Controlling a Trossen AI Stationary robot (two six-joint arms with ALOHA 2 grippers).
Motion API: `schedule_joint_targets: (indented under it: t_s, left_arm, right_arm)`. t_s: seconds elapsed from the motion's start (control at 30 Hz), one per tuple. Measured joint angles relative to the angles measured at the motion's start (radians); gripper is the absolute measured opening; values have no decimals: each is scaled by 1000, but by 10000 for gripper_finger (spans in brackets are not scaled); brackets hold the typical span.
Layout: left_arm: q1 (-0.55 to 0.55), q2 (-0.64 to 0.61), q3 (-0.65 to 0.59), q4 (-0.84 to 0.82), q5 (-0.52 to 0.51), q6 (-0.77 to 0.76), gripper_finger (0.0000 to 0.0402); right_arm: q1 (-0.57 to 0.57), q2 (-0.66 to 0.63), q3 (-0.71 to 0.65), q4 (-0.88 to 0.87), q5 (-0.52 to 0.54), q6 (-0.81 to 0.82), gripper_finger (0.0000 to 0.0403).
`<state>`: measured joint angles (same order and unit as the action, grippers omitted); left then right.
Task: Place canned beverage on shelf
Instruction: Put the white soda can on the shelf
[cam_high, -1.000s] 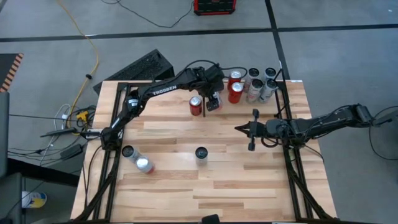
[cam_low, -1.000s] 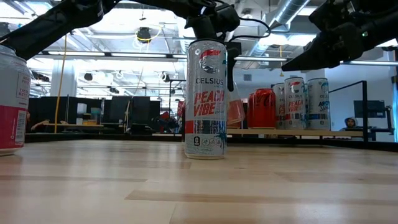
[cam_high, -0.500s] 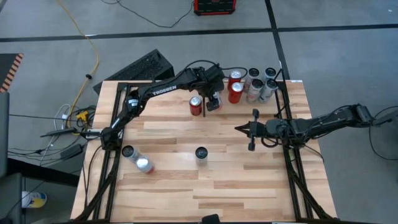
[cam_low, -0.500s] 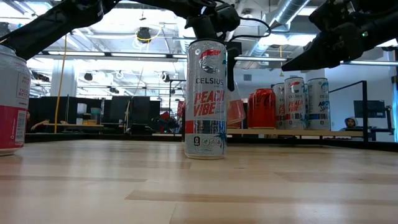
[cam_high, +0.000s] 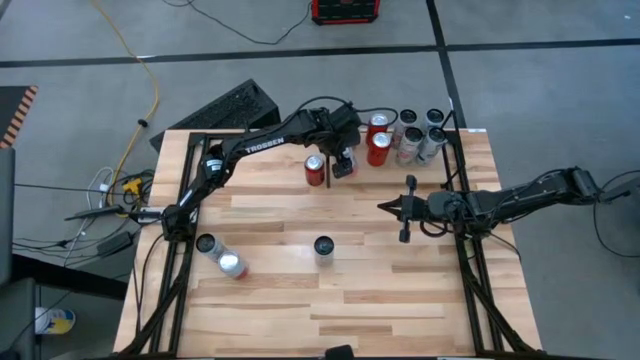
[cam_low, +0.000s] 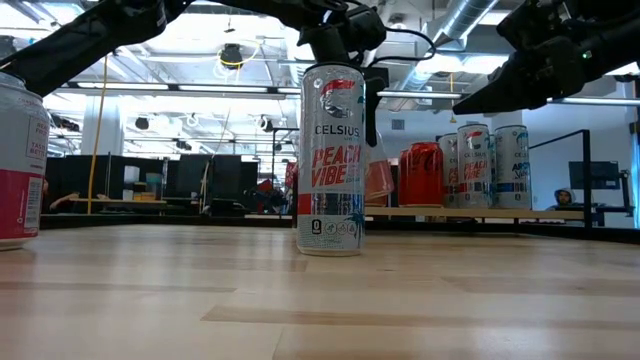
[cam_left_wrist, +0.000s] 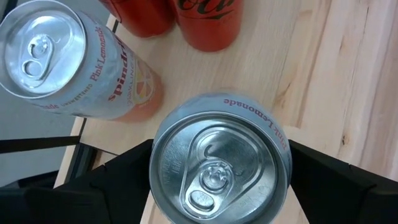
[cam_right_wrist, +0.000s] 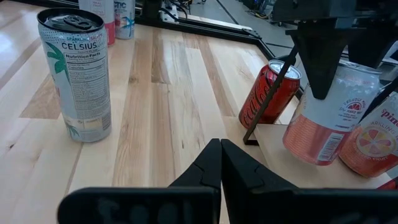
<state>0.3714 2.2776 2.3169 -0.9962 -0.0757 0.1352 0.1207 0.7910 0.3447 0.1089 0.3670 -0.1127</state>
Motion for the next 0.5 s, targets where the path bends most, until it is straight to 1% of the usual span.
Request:
schedule_joint_targets:
  t_s: [0.5]
  left_arm:
    - [-1, 0, 0, 27, 0, -5, 319]
  right_arm:
    - [0, 0, 0, -3, 0, 0, 27]
